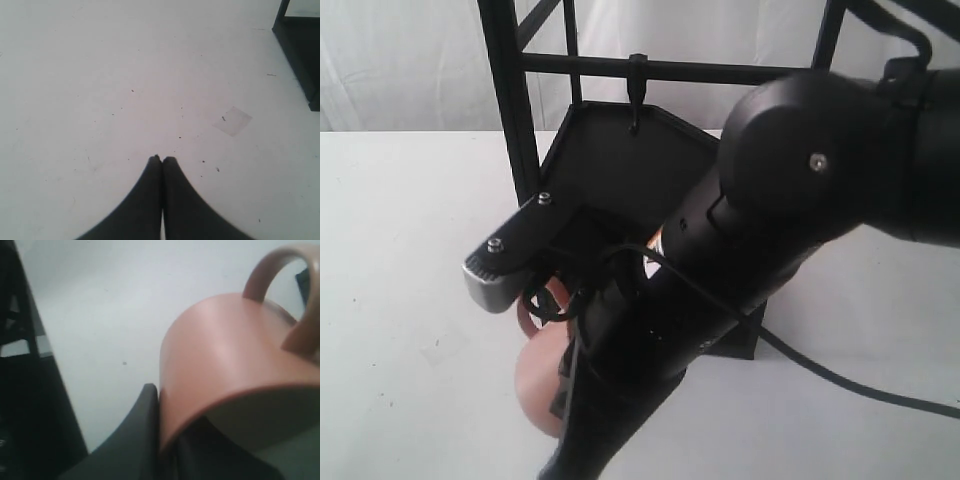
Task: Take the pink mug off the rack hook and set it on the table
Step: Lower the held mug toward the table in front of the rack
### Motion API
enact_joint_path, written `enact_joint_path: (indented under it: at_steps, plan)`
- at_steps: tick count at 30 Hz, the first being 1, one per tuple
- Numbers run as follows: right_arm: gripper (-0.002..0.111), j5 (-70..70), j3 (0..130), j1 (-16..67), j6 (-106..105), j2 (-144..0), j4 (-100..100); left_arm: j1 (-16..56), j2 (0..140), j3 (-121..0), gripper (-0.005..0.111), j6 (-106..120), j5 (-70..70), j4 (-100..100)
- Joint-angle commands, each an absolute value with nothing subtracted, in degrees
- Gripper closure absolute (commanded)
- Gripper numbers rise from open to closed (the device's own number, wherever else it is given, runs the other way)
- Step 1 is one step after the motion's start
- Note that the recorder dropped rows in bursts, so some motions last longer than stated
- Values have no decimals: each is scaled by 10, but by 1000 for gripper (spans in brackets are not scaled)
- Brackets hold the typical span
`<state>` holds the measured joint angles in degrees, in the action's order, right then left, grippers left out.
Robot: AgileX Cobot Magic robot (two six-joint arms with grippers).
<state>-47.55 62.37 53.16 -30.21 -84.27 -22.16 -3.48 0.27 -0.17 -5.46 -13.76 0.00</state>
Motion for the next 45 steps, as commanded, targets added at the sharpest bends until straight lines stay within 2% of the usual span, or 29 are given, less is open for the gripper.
enact_joint_path:
  at_steps: [1, 5, 13, 19, 45]
  plan:
    - [108, -580, 684, 533, -218, -855, -260, -32, 0, 0, 107, -55, -142, 0]
    - [108, -700, 748, 533, -161, -895, -254, -32, 0, 0, 107, -55, -142, 0]
    - [108, -700, 821, 536, -128, -984, -184, -32, 0, 0, 107, -55, -142, 0]
    - [108, -700, 828, 536, -128, -1016, -102, -32, 0, 0, 107, -55, -142, 0]
    - [108, -611, 826, 536, -45, -1108, -105, -32, 0, 0, 107, -55, -142, 0]
